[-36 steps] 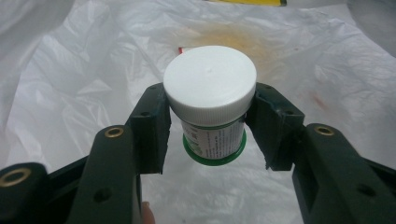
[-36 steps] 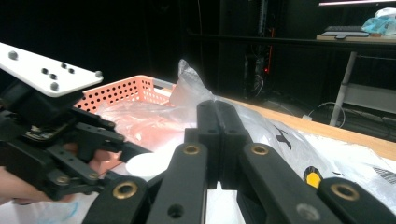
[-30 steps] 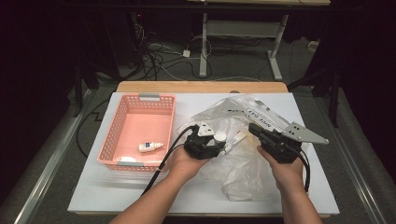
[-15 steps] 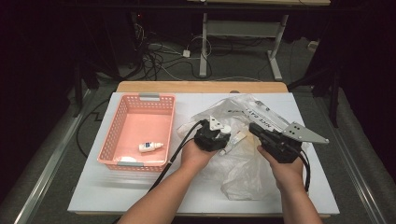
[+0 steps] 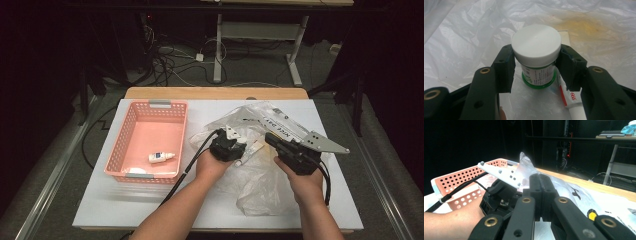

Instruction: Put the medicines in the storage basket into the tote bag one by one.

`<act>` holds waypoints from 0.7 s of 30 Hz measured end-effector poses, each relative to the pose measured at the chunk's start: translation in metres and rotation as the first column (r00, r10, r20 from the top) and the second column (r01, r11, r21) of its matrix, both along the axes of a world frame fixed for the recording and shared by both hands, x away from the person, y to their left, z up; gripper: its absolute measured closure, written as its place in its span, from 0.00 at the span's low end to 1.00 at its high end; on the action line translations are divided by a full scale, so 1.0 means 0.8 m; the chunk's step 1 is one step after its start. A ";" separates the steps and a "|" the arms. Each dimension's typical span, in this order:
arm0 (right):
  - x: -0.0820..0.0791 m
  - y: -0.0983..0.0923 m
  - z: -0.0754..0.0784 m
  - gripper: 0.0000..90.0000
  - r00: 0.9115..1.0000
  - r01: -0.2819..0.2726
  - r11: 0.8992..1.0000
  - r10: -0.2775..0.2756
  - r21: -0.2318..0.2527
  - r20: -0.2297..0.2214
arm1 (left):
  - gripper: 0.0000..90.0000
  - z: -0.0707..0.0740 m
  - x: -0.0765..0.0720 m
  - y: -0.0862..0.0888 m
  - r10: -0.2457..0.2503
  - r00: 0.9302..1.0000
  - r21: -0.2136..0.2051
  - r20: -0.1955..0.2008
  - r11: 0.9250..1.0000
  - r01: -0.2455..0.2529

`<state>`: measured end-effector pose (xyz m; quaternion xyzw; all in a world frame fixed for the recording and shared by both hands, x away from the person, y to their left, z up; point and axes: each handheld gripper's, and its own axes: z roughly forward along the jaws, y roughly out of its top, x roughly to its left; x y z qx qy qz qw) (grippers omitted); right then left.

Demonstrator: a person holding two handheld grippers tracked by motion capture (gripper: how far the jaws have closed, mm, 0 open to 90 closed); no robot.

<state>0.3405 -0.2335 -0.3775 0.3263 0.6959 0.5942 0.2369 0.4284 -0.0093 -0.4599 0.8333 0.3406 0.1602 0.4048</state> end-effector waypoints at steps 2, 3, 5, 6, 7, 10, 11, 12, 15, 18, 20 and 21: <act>0.000 0.001 0.000 1.00 1.000 0.003 1.000 -0.003 0.005 -0.003 | 0.55 0.000 0.000 0.000 -0.003 1.000 0.005 -0.003 1.000 0.003; 0.000 0.000 0.000 1.00 1.000 0.002 1.000 -0.002 0.004 -0.002 | 0.55 -0.001 -0.001 0.000 -0.003 1.000 0.007 -0.003 1.000 0.003; 0.000 0.001 -0.001 1.00 1.000 0.004 1.000 -0.004 0.002 -0.004 | 0.55 -0.001 -0.001 0.000 -0.007 1.000 0.011 -0.008 1.000 0.007; 0.000 0.001 -0.001 1.00 1.000 0.000 1.000 0.000 -0.002 -0.004 | 0.54 -0.001 -0.002 0.000 -0.008 1.000 0.011 -0.009 1.000 0.008; 0.000 0.001 -0.001 1.00 1.000 -0.001 1.000 0.001 -0.002 -0.007 | 0.53 -0.001 -0.002 0.000 -0.011 1.000 0.008 -0.009 1.000 0.012; 0.000 0.001 -0.002 1.00 1.000 -0.002 1.000 0.002 -0.003 -0.007 | 0.48 0.001 -0.004 0.002 -0.017 1.000 -0.002 -0.004 1.000 0.017; 0.001 0.001 -0.002 1.00 1.000 -0.003 1.000 0.003 -0.004 -0.006 | 0.44 0.003 -0.005 0.003 -0.015 1.000 -0.012 0.001 1.000 0.015; 0.001 0.001 -0.002 1.00 1.000 -0.003 1.000 0.003 -0.004 -0.007 | 0.44 0.004 -0.006 0.004 -0.021 1.000 -0.027 -0.003 0.999 0.021; 0.001 0.001 -0.002 1.00 1.000 -0.004 1.000 0.004 -0.008 -0.006 | 0.40 0.008 -0.010 0.006 -0.040 0.999 -0.031 -0.019 0.999 0.039; 0.001 0.001 -0.002 1.00 1.000 -0.001 1.000 0.001 -0.006 -0.005 | 0.37 0.014 -0.017 0.010 -0.054 0.998 -0.044 -0.027 0.998 0.052; 0.001 0.000 -0.002 1.00 1.000 0.001 1.000 -0.001 -0.005 -0.005 | 0.37 0.018 -0.024 0.012 -0.064 0.998 -0.046 -0.023 0.997 0.063; 0.001 0.000 -0.002 1.00 1.000 0.002 1.000 -0.002 -0.007 -0.005 | 0.36 0.019 -0.026 0.013 -0.070 0.997 -0.047 -0.022 0.997 0.069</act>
